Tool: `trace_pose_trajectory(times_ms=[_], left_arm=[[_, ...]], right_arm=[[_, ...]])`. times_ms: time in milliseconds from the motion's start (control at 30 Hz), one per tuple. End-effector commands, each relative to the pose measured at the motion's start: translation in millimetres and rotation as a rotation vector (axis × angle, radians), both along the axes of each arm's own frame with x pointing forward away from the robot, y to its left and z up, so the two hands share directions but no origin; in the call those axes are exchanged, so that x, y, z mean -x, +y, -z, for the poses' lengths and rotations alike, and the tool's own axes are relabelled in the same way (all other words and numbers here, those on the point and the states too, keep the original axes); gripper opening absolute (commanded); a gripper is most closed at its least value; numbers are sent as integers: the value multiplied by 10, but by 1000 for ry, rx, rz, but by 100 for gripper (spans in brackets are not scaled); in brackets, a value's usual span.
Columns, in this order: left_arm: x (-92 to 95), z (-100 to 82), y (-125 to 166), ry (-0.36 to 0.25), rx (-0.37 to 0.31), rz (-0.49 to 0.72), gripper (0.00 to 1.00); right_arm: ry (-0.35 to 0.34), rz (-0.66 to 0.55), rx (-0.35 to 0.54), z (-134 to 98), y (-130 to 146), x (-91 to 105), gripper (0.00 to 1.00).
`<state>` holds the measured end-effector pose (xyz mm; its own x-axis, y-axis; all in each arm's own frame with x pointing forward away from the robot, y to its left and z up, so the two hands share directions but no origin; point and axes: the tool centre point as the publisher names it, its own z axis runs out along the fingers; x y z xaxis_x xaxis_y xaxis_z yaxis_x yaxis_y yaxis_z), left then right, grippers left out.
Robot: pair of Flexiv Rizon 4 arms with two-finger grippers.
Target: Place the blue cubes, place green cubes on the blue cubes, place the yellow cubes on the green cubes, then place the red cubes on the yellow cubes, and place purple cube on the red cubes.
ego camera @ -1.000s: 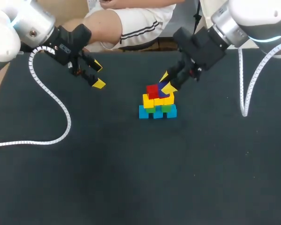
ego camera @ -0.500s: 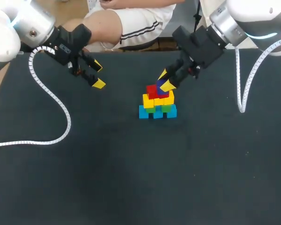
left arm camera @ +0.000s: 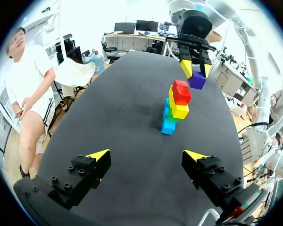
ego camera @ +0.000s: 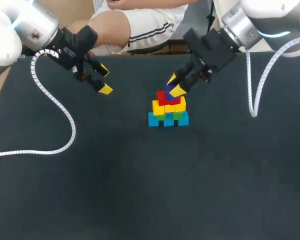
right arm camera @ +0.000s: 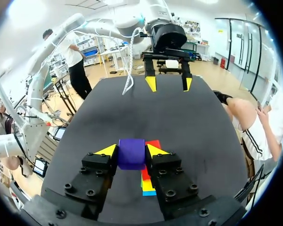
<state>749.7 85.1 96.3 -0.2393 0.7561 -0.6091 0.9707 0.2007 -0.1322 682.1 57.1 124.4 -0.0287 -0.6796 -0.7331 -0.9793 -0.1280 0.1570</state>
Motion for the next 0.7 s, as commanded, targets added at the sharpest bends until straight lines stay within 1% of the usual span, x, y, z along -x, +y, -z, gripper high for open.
trace_pose_trajectory(times_ms=[33, 333, 700], left_arm=[[7, 2, 10, -3, 2, 1, 100], [7, 2, 10, -3, 2, 1, 100], [7, 2, 10, -3, 2, 1, 100]], right_arm=[[3, -8, 7, -7, 8, -30, 0], [5, -11, 15, 13, 11, -78, 0], [9, -8, 23, 44, 19, -82, 0]])
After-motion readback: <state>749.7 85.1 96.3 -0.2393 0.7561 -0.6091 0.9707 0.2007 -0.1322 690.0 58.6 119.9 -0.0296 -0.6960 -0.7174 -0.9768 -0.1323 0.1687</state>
